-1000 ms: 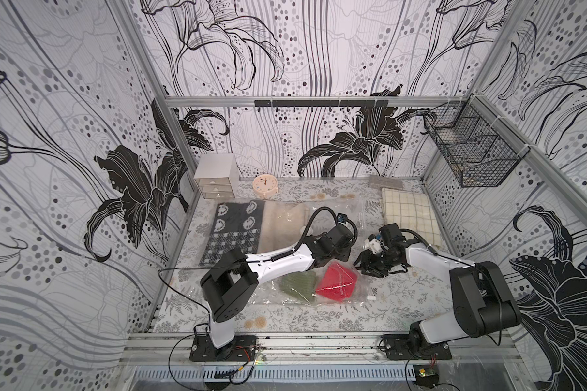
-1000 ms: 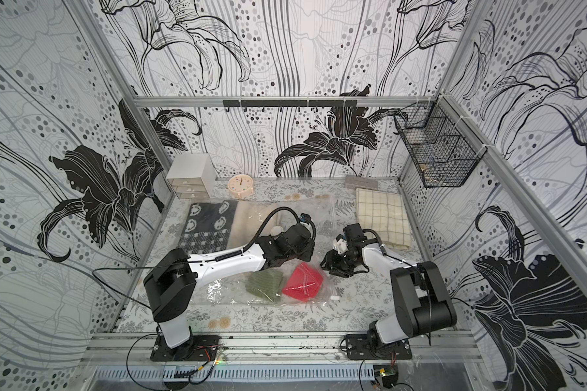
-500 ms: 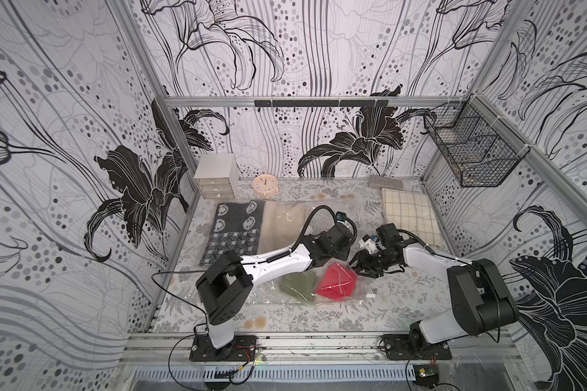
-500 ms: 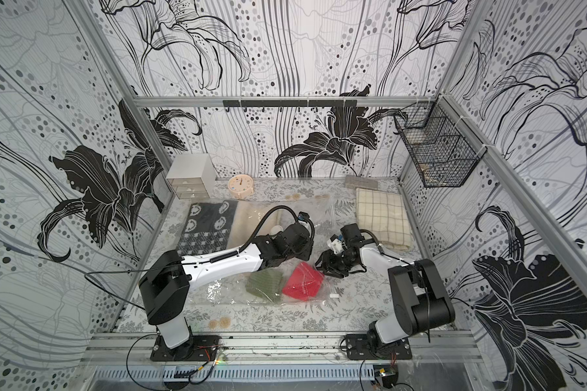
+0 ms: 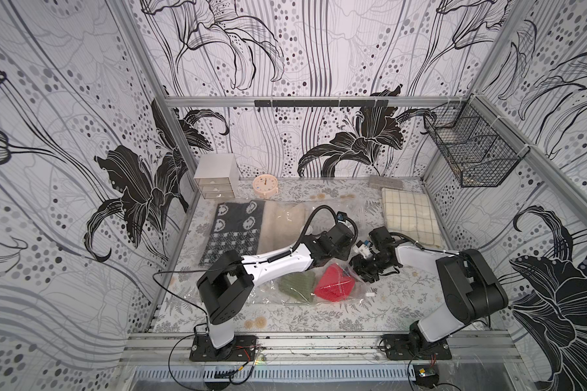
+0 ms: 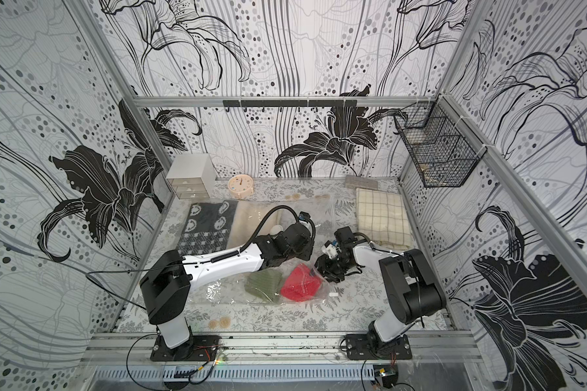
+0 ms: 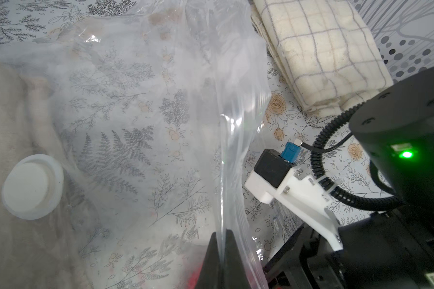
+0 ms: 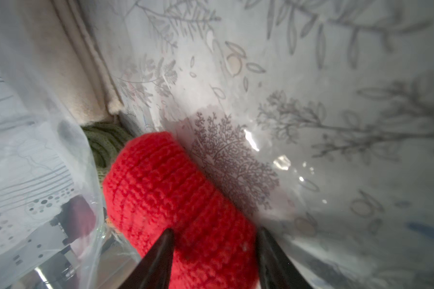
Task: Take the scarf out of the vacuum bag
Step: Take out the scarf from the vacuum bag.
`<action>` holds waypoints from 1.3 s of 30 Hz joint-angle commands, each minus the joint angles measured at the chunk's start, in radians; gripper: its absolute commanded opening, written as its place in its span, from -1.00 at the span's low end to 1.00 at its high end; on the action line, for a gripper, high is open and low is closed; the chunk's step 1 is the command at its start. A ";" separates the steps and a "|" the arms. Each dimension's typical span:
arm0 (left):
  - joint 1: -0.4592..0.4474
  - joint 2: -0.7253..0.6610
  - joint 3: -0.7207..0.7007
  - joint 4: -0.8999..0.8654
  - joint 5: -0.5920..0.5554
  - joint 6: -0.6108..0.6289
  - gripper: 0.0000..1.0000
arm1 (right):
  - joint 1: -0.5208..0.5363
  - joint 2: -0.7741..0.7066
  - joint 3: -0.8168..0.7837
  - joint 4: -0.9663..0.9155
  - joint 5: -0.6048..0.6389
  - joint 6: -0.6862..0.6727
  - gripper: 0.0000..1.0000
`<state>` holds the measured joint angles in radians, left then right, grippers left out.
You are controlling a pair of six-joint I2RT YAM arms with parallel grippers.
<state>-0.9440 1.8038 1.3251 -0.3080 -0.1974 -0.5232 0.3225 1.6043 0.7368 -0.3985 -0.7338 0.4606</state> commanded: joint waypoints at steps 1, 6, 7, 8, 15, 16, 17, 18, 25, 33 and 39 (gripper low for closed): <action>-0.006 0.008 0.037 0.035 -0.029 0.017 -1.00 | 0.020 0.022 0.018 -0.024 -0.052 0.015 -0.08; -0.006 0.009 0.037 0.032 -0.039 0.023 -1.00 | 0.020 0.031 0.036 -0.030 -0.064 0.016 -0.81; -0.004 0.009 0.037 0.031 -0.041 0.024 -1.00 | 0.020 0.035 0.041 -0.035 -0.063 0.015 -0.90; -0.005 0.009 0.037 0.030 -0.043 0.023 -1.00 | 0.020 0.036 0.047 -0.036 -0.065 0.016 -1.00; -0.005 0.003 0.021 0.034 -0.052 0.019 -1.00 | 0.017 0.036 0.101 -0.061 0.018 0.023 -1.00; -0.004 0.002 0.018 0.037 -0.051 0.019 -1.00 | 0.015 0.037 0.111 -0.065 0.036 0.025 -1.00; -0.004 0.001 0.017 0.038 -0.053 0.015 -1.00 | 0.010 0.037 0.119 -0.066 0.052 0.028 -1.00; -0.004 0.001 0.016 0.038 -0.053 0.017 -1.00 | 0.001 0.037 0.124 -0.067 0.070 0.030 -1.00; -0.004 0.007 0.011 0.039 -0.057 0.025 -1.00 | -0.091 0.021 0.111 -0.036 0.172 0.059 -1.00; -0.003 0.043 0.017 0.029 -0.048 0.017 -1.00 | -0.122 -0.070 -0.019 0.151 0.227 0.217 -1.00; -0.003 0.079 0.010 0.024 -0.041 -0.004 -1.00 | -0.094 -0.209 -0.134 0.250 0.273 0.303 -1.00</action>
<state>-0.9440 1.8603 1.3266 -0.3054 -0.2241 -0.5182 0.2142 1.4548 0.6262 -0.1978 -0.5060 0.7063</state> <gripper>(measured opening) 0.049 0.050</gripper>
